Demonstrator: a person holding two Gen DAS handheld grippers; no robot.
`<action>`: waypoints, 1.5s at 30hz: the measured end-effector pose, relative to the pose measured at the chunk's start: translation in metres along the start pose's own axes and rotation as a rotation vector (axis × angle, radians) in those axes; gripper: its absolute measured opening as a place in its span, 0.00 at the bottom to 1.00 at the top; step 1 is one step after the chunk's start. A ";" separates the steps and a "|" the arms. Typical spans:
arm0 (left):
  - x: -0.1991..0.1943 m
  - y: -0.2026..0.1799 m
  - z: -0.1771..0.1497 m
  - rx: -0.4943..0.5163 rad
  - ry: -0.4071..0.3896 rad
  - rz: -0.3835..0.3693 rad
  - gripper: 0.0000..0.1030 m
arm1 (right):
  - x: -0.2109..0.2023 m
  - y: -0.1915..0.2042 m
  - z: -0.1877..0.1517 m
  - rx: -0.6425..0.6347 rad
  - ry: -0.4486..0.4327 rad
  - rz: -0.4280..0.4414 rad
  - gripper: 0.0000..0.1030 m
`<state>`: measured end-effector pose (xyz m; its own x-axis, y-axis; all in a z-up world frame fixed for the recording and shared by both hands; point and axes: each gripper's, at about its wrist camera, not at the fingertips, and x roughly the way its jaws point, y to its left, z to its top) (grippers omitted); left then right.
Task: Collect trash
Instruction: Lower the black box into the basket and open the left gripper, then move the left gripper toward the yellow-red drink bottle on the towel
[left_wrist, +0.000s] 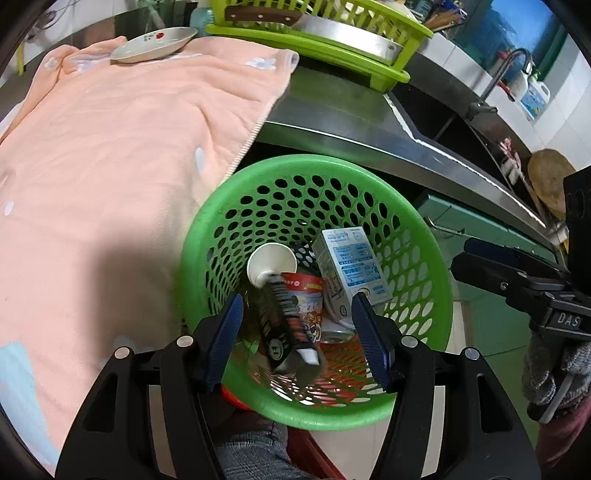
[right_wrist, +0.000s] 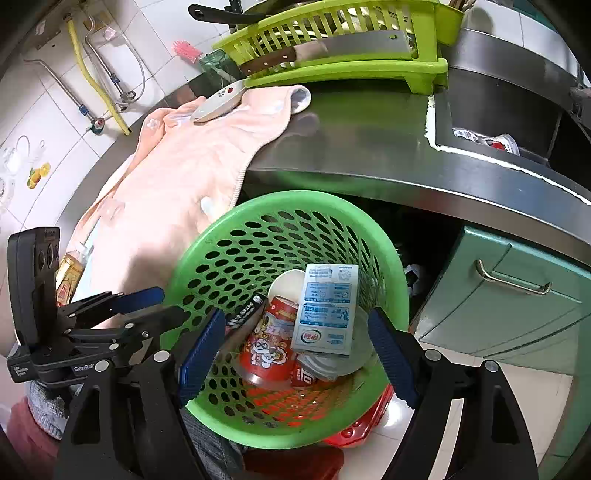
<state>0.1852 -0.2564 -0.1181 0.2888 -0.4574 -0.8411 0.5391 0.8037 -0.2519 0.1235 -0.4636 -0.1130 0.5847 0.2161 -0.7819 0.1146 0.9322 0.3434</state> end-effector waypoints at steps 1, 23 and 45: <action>-0.003 0.002 -0.001 -0.003 -0.005 0.000 0.59 | -0.001 0.003 0.000 -0.004 -0.004 -0.001 0.74; -0.133 0.095 -0.054 -0.109 -0.185 0.134 0.59 | 0.013 0.126 0.020 -0.194 0.024 0.103 0.76; -0.232 0.270 -0.076 -0.206 -0.222 0.465 0.68 | 0.110 0.321 0.071 -0.483 0.086 0.197 0.76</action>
<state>0.2036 0.0953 -0.0276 0.6314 -0.0877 -0.7705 0.1556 0.9877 0.0151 0.2819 -0.1616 -0.0522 0.4878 0.4048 -0.7734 -0.3858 0.8947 0.2249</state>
